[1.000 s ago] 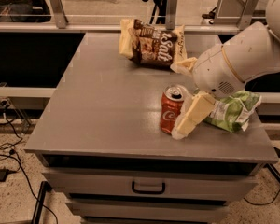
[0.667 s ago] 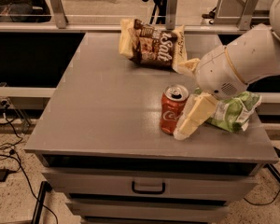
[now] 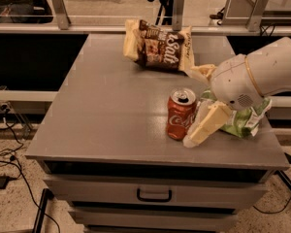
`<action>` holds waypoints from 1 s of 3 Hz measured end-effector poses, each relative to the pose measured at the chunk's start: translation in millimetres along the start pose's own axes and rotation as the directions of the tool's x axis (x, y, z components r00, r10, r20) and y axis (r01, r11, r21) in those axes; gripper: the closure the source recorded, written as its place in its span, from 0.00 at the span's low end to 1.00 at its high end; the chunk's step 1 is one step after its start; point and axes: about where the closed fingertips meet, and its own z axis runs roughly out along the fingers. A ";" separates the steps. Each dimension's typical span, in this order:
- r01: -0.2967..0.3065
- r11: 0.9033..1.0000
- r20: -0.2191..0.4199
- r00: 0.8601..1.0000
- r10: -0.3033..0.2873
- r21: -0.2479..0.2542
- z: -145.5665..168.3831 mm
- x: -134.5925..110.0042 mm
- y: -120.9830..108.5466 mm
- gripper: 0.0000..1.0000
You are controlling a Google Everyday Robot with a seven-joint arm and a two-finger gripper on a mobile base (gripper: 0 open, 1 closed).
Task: Knock coke can over
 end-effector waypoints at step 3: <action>-0.023 0.998 0.291 0.956 0.037 -0.052 19.8 1.6 3.4 0.00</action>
Offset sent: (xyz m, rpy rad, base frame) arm 0.0046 0.0070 -0.0210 0.4468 0.0098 0.1031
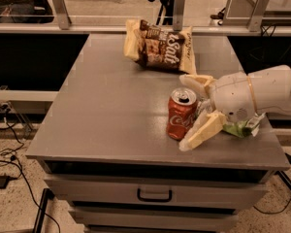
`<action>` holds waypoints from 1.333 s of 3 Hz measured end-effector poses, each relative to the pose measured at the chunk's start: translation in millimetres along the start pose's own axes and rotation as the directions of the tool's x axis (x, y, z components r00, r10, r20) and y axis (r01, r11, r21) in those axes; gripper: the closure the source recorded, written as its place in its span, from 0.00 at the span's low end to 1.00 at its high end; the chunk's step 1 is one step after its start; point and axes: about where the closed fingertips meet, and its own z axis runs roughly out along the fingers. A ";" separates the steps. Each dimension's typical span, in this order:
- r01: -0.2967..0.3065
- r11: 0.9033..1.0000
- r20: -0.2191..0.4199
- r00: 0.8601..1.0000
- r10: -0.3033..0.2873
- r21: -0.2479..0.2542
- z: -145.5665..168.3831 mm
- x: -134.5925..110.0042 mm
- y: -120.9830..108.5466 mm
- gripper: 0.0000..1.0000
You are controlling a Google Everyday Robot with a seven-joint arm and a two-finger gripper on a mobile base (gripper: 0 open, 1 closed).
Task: Knock coke can over
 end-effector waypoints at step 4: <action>-0.004 1.000 0.042 0.999 0.003 0.026 1.0 11.8 3.1 0.32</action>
Offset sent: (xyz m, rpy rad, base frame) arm 0.0003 -0.0143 -0.0164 0.0492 -0.0160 -0.0373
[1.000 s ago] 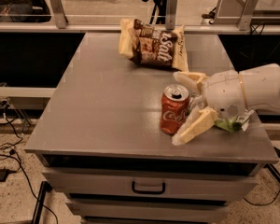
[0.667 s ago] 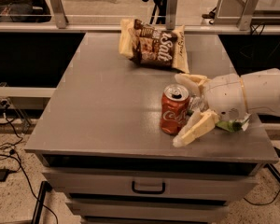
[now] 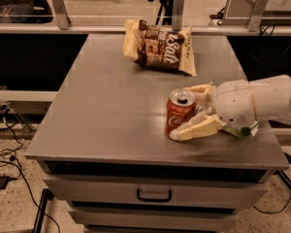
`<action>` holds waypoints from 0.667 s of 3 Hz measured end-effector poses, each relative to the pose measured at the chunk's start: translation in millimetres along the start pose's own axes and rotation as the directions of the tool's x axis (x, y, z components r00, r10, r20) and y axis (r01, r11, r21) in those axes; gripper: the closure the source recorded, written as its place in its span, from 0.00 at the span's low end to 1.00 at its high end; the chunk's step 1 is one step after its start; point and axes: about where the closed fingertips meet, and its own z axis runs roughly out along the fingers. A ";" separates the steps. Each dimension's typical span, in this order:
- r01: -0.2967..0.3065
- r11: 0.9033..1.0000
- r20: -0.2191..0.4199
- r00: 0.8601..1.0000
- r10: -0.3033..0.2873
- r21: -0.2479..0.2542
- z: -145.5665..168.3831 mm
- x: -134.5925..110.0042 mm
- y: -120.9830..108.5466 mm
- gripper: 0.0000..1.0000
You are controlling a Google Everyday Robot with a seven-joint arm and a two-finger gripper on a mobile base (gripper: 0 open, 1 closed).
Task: Knock coke can over
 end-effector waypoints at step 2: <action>0.003 1.000 -0.009 1.000 -0.003 -0.007 3.1 -4.7 0.6 0.85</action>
Offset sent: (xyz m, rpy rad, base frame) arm -0.0002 0.0023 0.0019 -0.0100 0.0022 0.0016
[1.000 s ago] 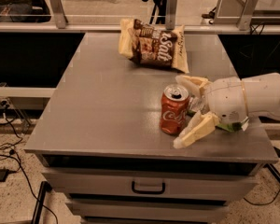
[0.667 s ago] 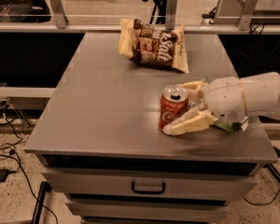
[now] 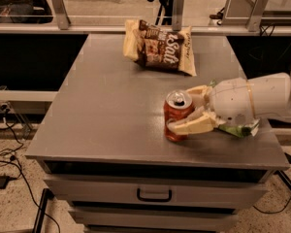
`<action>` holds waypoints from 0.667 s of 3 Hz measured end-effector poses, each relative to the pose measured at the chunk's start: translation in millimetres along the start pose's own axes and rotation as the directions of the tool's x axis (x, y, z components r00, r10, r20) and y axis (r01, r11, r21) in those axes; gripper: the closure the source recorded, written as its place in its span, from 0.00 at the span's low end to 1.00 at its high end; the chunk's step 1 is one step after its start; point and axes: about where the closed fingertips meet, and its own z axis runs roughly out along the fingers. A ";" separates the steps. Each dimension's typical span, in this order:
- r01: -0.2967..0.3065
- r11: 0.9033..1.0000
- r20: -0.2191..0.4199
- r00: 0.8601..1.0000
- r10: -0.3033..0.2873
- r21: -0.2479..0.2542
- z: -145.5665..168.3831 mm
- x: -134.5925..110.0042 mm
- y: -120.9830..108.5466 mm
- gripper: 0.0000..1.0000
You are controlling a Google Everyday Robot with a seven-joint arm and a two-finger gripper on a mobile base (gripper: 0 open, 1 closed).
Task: Knock coke can over
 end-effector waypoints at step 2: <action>0.025 1.000 -0.162 0.986 -0.025 -0.008 -2.6 -43.3 -25.7 1.00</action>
Offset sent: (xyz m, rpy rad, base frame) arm 0.0529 0.0326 0.0866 -0.3388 -0.0203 0.0145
